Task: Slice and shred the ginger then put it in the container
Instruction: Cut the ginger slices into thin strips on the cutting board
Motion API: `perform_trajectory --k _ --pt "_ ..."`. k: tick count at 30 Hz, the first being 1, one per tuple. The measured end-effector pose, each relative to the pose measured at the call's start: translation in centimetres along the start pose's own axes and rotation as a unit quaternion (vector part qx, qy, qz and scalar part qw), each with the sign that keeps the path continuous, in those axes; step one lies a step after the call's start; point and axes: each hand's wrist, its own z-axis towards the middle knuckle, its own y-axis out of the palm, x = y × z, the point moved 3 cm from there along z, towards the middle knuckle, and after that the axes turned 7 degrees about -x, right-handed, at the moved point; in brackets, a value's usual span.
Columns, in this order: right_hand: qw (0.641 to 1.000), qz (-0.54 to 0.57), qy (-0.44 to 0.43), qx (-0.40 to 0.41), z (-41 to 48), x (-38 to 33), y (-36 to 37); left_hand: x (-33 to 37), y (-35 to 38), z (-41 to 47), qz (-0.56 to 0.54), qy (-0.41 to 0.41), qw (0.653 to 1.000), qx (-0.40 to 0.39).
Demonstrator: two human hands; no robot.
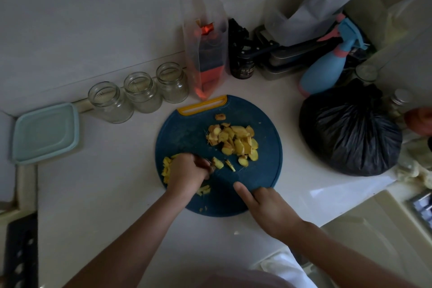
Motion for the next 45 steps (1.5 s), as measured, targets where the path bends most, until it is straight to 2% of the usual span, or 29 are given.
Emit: perform_trajectory --k 2,6,11,13,17,19,22,25,31,37,45 --pt "1.000 0.027 0.001 0.011 -0.5 0.0 -0.4 0.3 -0.6 0.3 0.019 0.038 0.999 0.003" --pt "0.997 0.062 0.035 0.027 -0.8 0.4 -1.2 1.5 -0.6 0.8 0.128 0.143 0.981 -0.023" --pt "0.996 0.069 0.048 0.041 -1.4 0.8 -1.4 2.1 0.7 1.0 0.225 0.180 0.957 -0.045" --pt "0.995 0.073 0.055 0.040 -1.9 0.9 -1.3 2.1 0.8 1.0 0.223 0.160 0.961 -0.026" --pt "0.993 0.077 0.082 0.019 -2.6 1.0 -0.6 2.3 0.5 0.4 0.224 0.062 0.972 -0.020" --pt "0.992 0.078 0.096 0.002 -2.9 0.9 -0.2 2.4 0.3 0.5 0.204 0.017 0.978 -0.036" --pt "0.991 0.070 0.111 -0.024 -3.3 0.8 0.4 2.0 -0.1 1.1 0.113 -0.075 0.987 -0.086" --pt "0.987 0.080 0.140 -0.028 -3.7 1.3 0.6 1.6 -0.3 1.4 0.063 -0.133 0.979 -0.144" --pt "0.987 0.077 0.130 -0.055 -3.7 1.2 0.6 1.5 -0.2 1.7 0.086 -0.174 0.955 -0.224" --pt "0.988 0.081 0.121 -0.057 -3.2 0.7 1.1 1.1 -0.2 1.3 -0.006 -0.173 0.953 -0.249" --pt "0.990 0.066 0.113 -0.044 -2.2 0.8 -0.1 0.8 -0.1 1.0 -0.093 -0.190 0.953 -0.215"
